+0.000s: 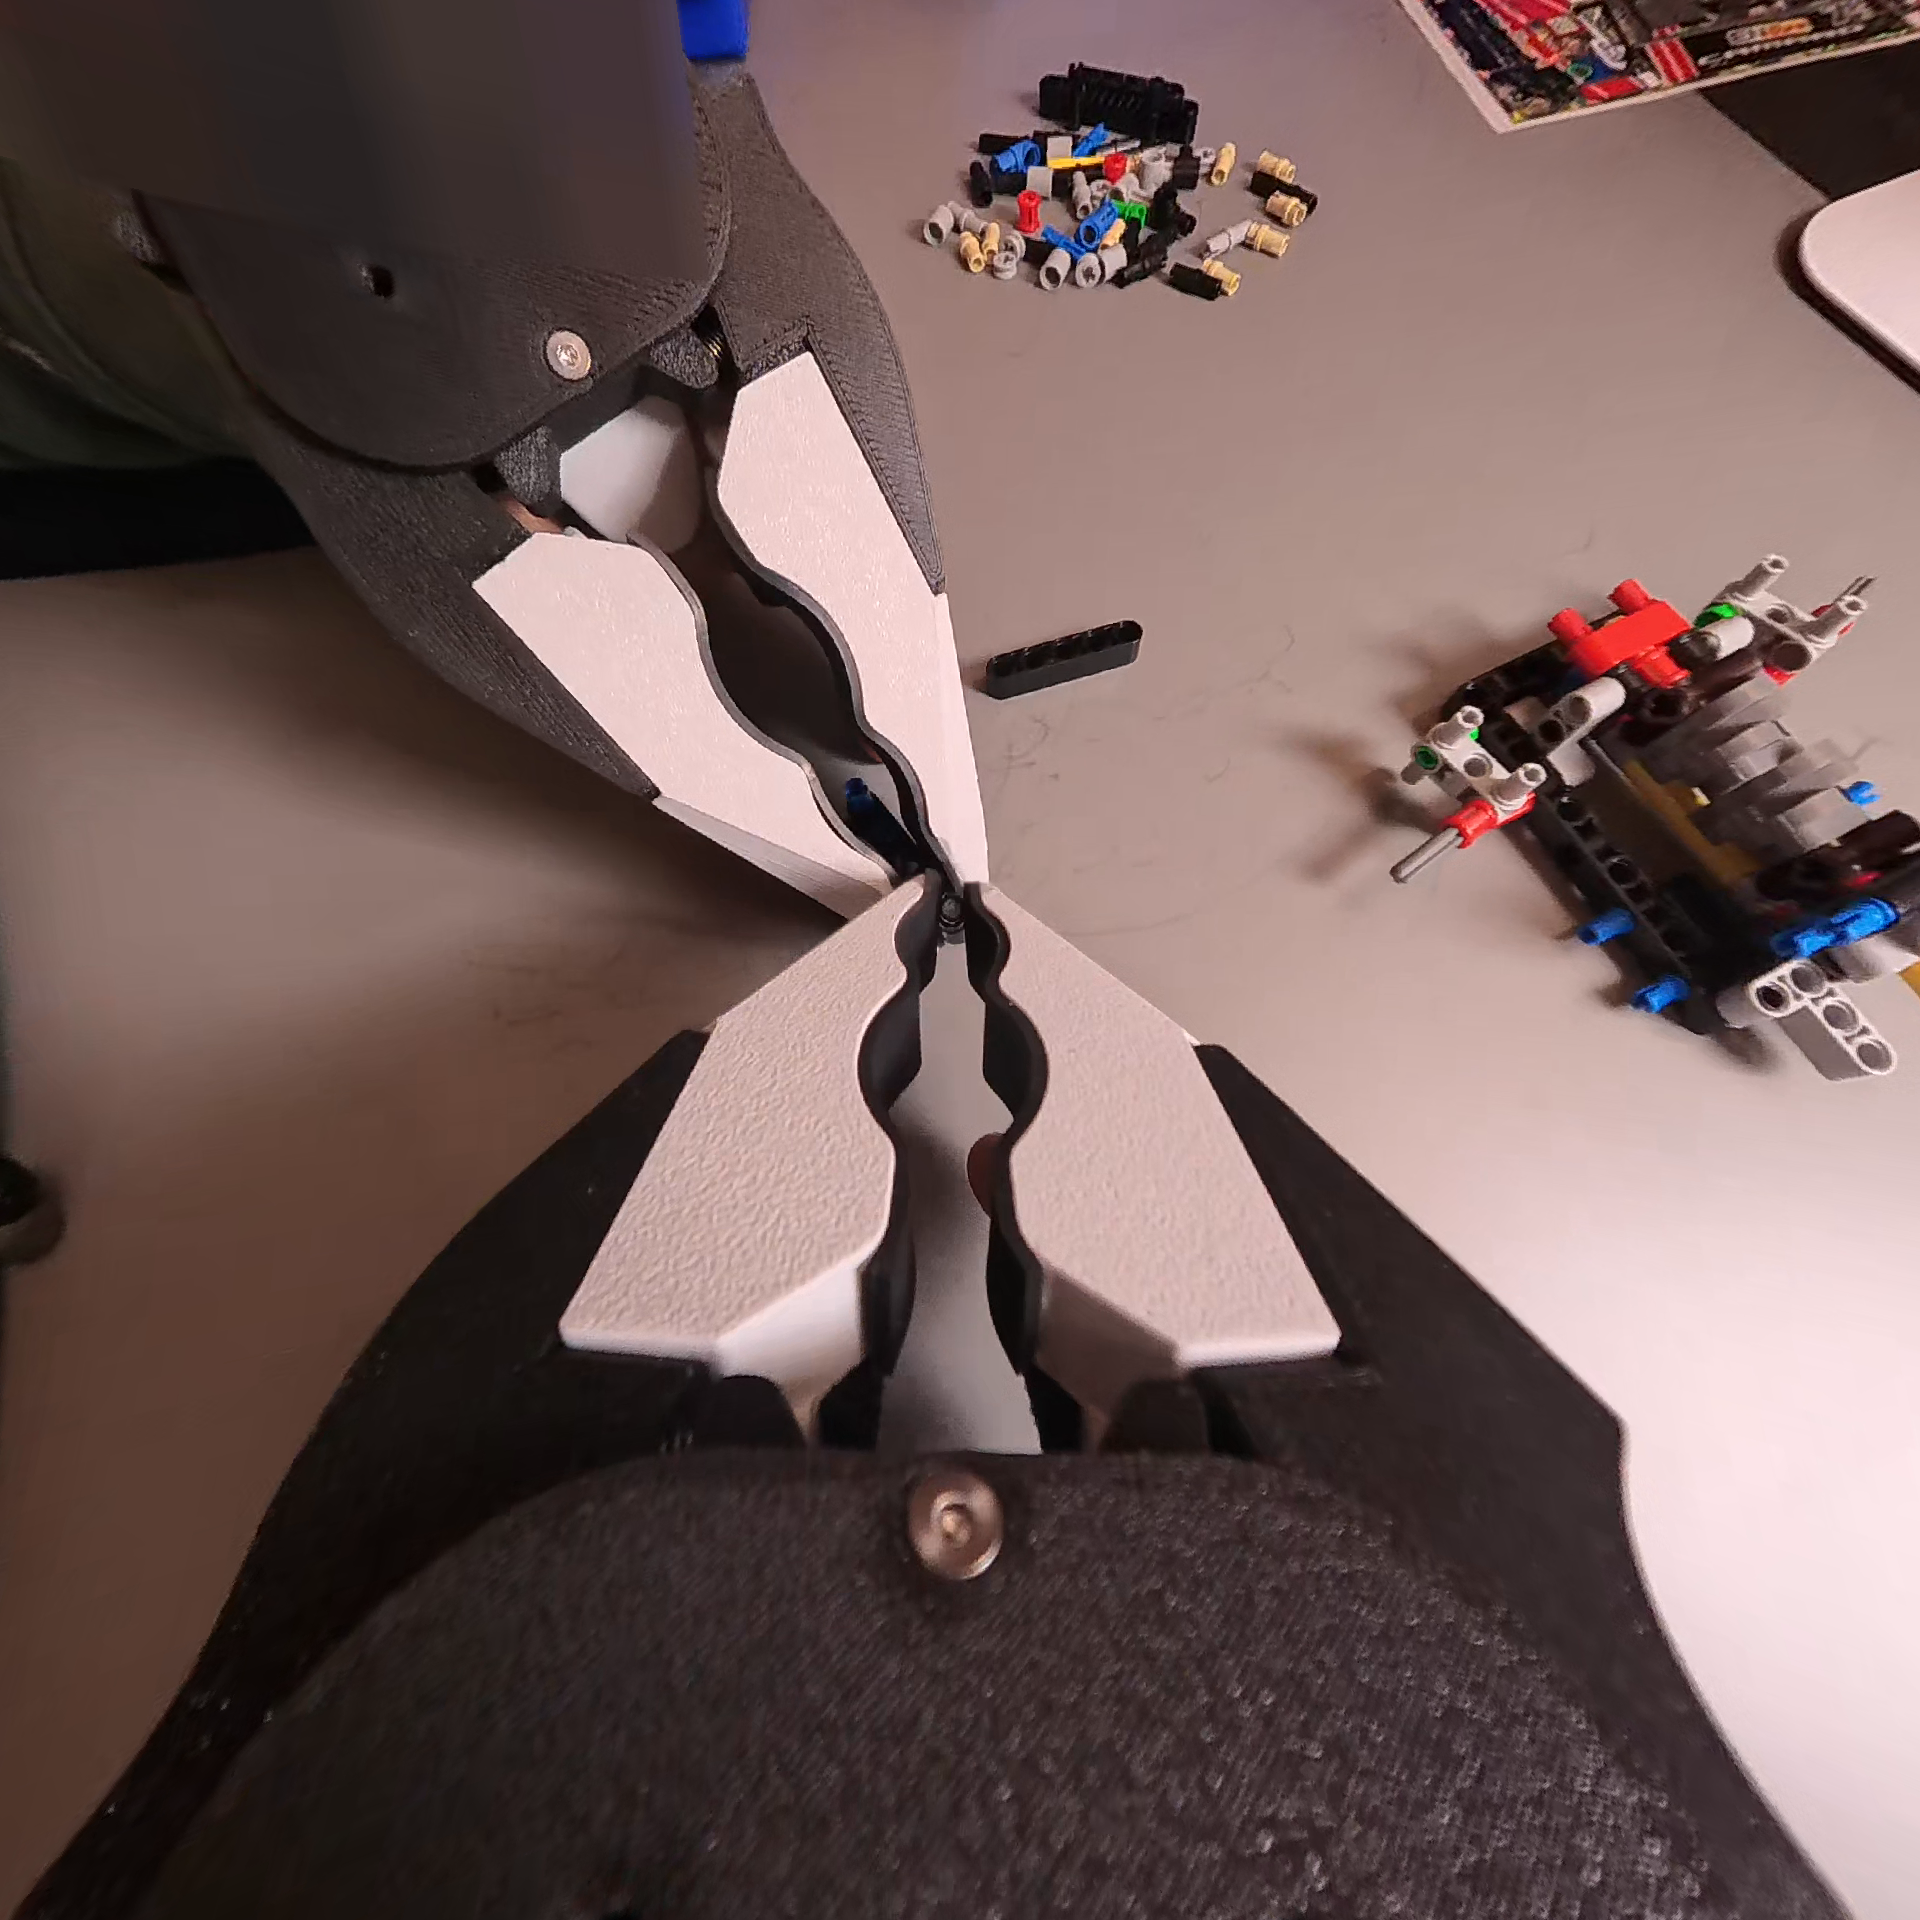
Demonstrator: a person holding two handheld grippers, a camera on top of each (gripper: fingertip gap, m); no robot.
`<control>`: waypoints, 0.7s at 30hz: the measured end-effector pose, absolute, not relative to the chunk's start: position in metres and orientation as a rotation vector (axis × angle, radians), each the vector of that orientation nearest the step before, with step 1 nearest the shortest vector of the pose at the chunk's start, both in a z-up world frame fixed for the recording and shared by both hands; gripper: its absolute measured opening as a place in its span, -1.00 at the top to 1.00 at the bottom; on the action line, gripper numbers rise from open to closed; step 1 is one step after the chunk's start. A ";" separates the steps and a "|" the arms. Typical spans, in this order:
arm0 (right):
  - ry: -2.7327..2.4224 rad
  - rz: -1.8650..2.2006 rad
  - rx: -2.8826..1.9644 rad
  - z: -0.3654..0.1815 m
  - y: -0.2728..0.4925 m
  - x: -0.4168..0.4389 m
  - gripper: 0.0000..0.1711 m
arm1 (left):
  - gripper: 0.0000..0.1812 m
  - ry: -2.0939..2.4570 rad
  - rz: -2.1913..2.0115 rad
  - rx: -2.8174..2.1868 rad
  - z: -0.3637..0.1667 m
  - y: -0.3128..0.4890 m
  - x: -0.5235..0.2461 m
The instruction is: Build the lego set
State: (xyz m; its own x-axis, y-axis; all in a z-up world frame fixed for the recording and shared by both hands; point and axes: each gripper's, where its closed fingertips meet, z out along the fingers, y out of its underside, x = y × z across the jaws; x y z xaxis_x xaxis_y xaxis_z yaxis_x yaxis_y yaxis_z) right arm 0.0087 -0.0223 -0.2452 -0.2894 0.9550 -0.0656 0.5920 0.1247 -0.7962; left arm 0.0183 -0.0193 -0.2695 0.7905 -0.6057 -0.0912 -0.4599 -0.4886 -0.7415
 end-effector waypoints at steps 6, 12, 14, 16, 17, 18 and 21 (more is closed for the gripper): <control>-1.954 1.034 -1.507 -0.249 -0.025 0.008 0.98 | 0.94 0.830 -0.239 -2.144 -0.270 -0.021 0.020; -1.972 1.006 -1.536 -0.253 -0.023 0.008 0.98 | 0.95 0.834 -0.258 -2.129 -0.271 -0.021 0.019; -1.972 1.017 -1.549 -0.253 -0.023 0.008 0.98 | 0.95 0.850 -0.250 -2.120 -0.271 -0.020 0.019; -1.986 1.011 -1.551 -0.253 -0.023 0.008 0.98 | 0.95 0.866 -0.239 -2.111 -0.271 -0.020 0.019; -1.996 1.002 -1.553 -0.253 -0.023 0.008 0.98 | 0.95 0.876 -0.229 -2.108 -0.271 -0.020 0.019; -2.008 0.996 -1.556 -0.253 -0.023 0.008 0.98 | 0.95 0.887 -0.219 -2.104 -0.270 -0.020 0.019; -2.045 0.985 -1.571 -0.258 -0.024 0.009 0.98 | 0.94 0.906 -0.200 -2.094 -0.270 -0.020 0.020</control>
